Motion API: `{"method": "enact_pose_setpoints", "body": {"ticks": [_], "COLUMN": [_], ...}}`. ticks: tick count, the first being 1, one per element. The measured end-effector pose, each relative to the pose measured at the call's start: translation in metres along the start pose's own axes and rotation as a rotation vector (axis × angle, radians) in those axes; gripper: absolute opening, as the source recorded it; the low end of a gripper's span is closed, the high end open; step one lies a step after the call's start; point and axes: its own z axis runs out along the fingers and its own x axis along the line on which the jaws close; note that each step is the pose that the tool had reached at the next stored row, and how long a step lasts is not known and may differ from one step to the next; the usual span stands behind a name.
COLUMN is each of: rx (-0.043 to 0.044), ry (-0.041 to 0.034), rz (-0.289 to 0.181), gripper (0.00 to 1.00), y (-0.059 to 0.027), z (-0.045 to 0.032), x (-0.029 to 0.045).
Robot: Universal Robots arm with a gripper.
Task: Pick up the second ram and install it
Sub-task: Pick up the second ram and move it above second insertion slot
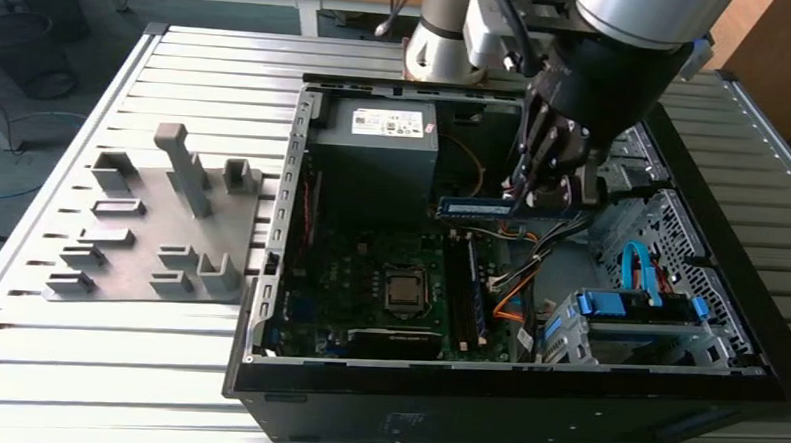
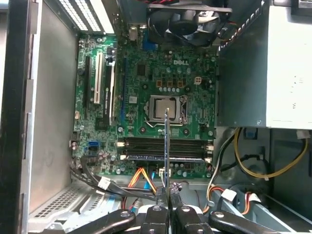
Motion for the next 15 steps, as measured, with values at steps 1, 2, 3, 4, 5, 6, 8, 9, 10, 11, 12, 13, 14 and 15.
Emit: {"method": "enact_pose_setpoints", "body": {"ticks": [1,2,3,4,5,6,8,9,10,11,12,13,14,15], "rx": [0.0,0.0,0.0,0.0,0.0,0.0,0.0,0.0,0.0001,0.0002,0.0004,0.0005,0.0005,0.0007], "ry": [0.0,0.0,-0.0001,0.0,0.0,-0.0001,-0.0002,-0.0015,-0.004,-0.0067,-0.0081,-0.0083,-0.0082,-0.0085], "rz": [0.0,0.0,0.0,0.0,0.0,0.0,0.0,0.0,0.0,0.0,0.0,0.002,0.007,0.014], "gripper": [0.14,0.14,0.14,0.14,0.14,0.14,0.14,0.14,0.14,0.14,0.14,0.14,0.14,0.14], "y": [0.0006,0.0013,0.0023,0.004,0.0066,0.0094,0.0163,0.0208,0.0249,0.0287,0.0314,0.0323,0.0325,0.0325], "z": [0.0019,0.0037,0.0057,0.0075,0.0093,0.0113,0.0146,0.0158,0.0164,0.0174,0.019,0.0208,0.0225,0.0244], "x": [0.0002,0.0005,0.0009,0.0013,0.0018,0.0021,0.0022,0.0022,0.0022,0.0022,0.0023,0.0025,0.0026,0.0027]}}
